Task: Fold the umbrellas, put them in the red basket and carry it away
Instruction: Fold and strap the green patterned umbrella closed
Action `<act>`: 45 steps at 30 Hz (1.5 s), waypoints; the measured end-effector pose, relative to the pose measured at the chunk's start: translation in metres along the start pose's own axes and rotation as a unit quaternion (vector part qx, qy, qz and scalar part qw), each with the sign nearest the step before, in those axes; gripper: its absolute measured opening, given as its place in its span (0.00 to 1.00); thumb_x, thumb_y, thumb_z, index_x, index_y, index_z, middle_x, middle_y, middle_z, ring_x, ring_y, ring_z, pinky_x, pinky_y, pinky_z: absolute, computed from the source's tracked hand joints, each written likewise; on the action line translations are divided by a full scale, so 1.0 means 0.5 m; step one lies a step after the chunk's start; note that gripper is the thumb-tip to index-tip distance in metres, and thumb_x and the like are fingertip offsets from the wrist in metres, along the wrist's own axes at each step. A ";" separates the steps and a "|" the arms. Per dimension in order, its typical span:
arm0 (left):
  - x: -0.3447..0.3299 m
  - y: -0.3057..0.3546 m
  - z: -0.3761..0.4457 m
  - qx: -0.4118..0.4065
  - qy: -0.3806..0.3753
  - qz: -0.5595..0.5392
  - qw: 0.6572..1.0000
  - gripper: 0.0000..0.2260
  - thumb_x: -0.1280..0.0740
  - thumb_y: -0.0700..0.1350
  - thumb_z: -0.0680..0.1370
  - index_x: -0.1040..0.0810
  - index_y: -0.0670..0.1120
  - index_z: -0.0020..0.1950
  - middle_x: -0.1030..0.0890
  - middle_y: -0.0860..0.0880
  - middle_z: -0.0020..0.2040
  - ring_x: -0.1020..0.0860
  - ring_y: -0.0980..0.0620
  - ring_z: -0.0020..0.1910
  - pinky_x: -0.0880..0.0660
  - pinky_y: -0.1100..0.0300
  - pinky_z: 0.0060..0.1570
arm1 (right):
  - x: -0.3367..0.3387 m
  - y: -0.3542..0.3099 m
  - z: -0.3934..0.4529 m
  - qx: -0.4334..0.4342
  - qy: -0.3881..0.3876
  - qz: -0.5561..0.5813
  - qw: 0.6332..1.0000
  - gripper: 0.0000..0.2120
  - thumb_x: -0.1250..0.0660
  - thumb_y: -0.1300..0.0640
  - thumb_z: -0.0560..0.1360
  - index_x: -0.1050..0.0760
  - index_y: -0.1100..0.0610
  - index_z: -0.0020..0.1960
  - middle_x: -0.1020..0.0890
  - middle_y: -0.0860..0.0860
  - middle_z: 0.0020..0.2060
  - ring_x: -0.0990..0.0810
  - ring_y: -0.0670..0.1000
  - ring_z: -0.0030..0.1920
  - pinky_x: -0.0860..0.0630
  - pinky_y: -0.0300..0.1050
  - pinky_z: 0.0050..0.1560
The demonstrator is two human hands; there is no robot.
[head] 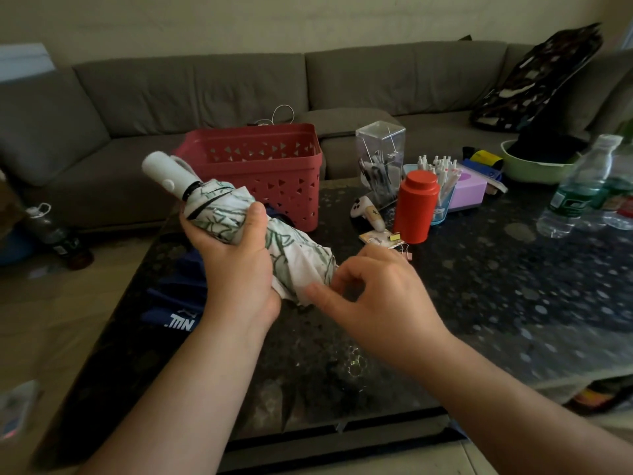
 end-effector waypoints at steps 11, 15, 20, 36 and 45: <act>0.004 -0.002 0.002 0.019 0.003 0.025 0.999 0.39 0.27 0.43 0.81 0.46 0.66 0.82 0.25 0.54 0.72 0.19 0.51 0.66 0.18 0.43 0.62 | -0.014 0.002 0.021 -0.117 -0.083 0.172 0.975 0.10 0.27 0.50 0.79 0.19 0.50 0.40 0.19 0.42 0.31 0.24 0.40 0.31 0.27 0.38 0.34; -0.003 0.003 0.001 0.041 -0.035 0.074 0.996 0.36 0.29 0.48 0.82 0.46 0.68 0.81 0.24 0.53 0.71 0.17 0.51 0.63 0.15 0.48 0.54 | 0.009 0.019 0.033 -0.182 -0.115 0.257 0.942 0.09 0.28 0.57 0.80 0.18 0.55 0.41 0.25 0.43 0.24 0.32 0.42 0.23 0.32 0.37 0.27; -0.007 -0.008 -0.002 0.058 0.001 0.072 0.996 0.37 0.28 0.46 0.82 0.46 0.65 0.82 0.25 0.53 0.71 0.18 0.51 0.61 0.15 0.49 0.53 | 0.011 0.031 0.035 -0.139 -0.115 0.169 0.969 0.09 0.31 0.55 0.82 0.17 0.52 0.43 0.18 0.48 0.31 0.27 0.40 0.27 0.28 0.35 0.28; -0.002 -0.027 -0.006 0.025 0.011 0.095 0.995 0.41 0.28 0.42 0.82 0.50 0.64 0.83 0.25 0.53 0.71 0.19 0.56 0.59 0.17 0.56 0.49 | -0.006 0.014 0.046 -0.093 -0.101 0.034 0.990 0.15 0.27 0.44 0.77 0.22 0.52 0.37 0.21 0.47 0.31 0.22 0.46 0.34 0.20 0.50 0.39; -0.009 -0.019 -0.001 0.110 -0.082 0.081 0.987 0.42 0.28 0.38 0.81 0.48 0.67 0.83 0.23 0.51 0.70 0.16 0.50 0.58 0.15 0.49 0.50 | 0.049 0.040 0.057 -0.157 -0.111 0.187 0.963 0.09 0.27 0.43 0.77 0.19 0.47 0.50 0.16 0.44 0.43 0.18 0.41 0.40 0.19 0.44 0.43</act>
Point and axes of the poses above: each hand's wrist, its own z-axis towards the middle knuckle, its own x-axis out of the back of the hand, y = z × x, the point moved 2 cm from there along z, towards the middle knuckle
